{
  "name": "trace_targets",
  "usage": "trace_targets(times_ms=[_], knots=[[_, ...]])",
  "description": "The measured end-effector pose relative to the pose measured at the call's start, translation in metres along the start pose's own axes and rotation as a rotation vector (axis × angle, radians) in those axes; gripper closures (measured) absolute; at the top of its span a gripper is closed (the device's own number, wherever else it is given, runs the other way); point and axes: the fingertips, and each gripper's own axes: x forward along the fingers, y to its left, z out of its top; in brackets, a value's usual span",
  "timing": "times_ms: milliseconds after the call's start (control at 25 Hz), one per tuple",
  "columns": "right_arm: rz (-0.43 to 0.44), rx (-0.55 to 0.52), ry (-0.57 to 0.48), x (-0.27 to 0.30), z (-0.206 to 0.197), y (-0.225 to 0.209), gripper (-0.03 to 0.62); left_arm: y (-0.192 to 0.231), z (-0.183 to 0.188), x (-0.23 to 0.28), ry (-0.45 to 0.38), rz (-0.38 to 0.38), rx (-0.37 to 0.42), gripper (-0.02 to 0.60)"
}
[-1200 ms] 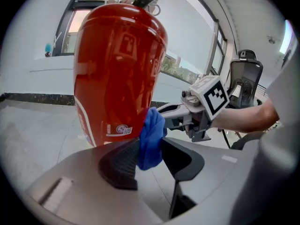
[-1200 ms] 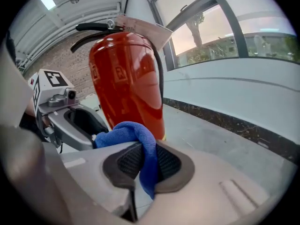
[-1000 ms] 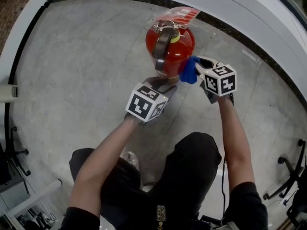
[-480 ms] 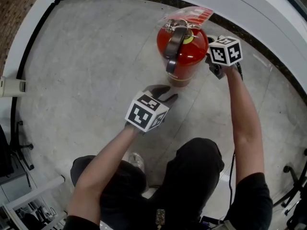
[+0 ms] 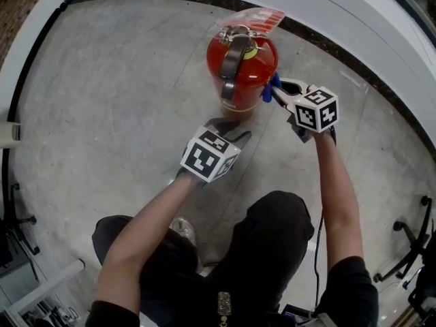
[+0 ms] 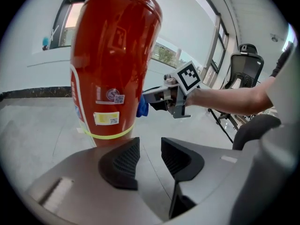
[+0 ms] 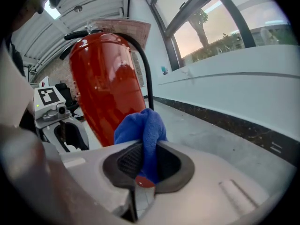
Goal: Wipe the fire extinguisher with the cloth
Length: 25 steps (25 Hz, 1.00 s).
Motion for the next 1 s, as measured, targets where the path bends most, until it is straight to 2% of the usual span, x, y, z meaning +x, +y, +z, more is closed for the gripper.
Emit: trace_targets(times_ms=[120,240,360,480,600,720,800,840,920,1000], knots=[[0.015,-0.034,0.043,-0.012,-0.022,0.021,0.549,-0.008,-0.009,0.010,0.033,-0.028,0.025,0.426],[0.066,-0.072,0.089,-0.018,-0.039,0.049,0.549,-0.008,-0.015,0.014,0.052,-0.038,0.038,0.416],[0.153,-0.141,0.146,-0.019,-0.052,0.083,0.549,-0.006,-0.012,0.013,0.044,-0.048,0.051,0.386],[0.257,-0.185,0.184,-0.012,-0.054,0.113,0.549,0.002,-0.010,0.007,0.023,-0.022,0.101,0.328],[0.355,-0.203,0.207,-0.001,-0.050,0.137,0.549,0.011,-0.014,0.001,0.035,0.005,0.168,0.313],[0.434,-0.172,0.208,0.009,-0.041,0.155,0.548,0.017,-0.020,-0.003,0.049,0.013,0.235,0.311],[0.468,-0.138,0.195,0.016,-0.031,0.165,0.548,0.024,-0.021,-0.007,0.040,0.025,0.269,0.324],[0.479,-0.121,0.186,0.019,-0.026,0.169,0.548,0.029,-0.021,-0.010,0.032,0.037,0.280,0.350],[0.493,-0.094,0.162,0.020,-0.019,0.176,0.535,0.039,-0.020,-0.015,0.016,0.060,0.293,0.448],[0.475,-0.104,0.144,0.020,-0.017,0.180,0.503,0.043,-0.021,-0.017,0.008,0.060,0.298,0.463]])
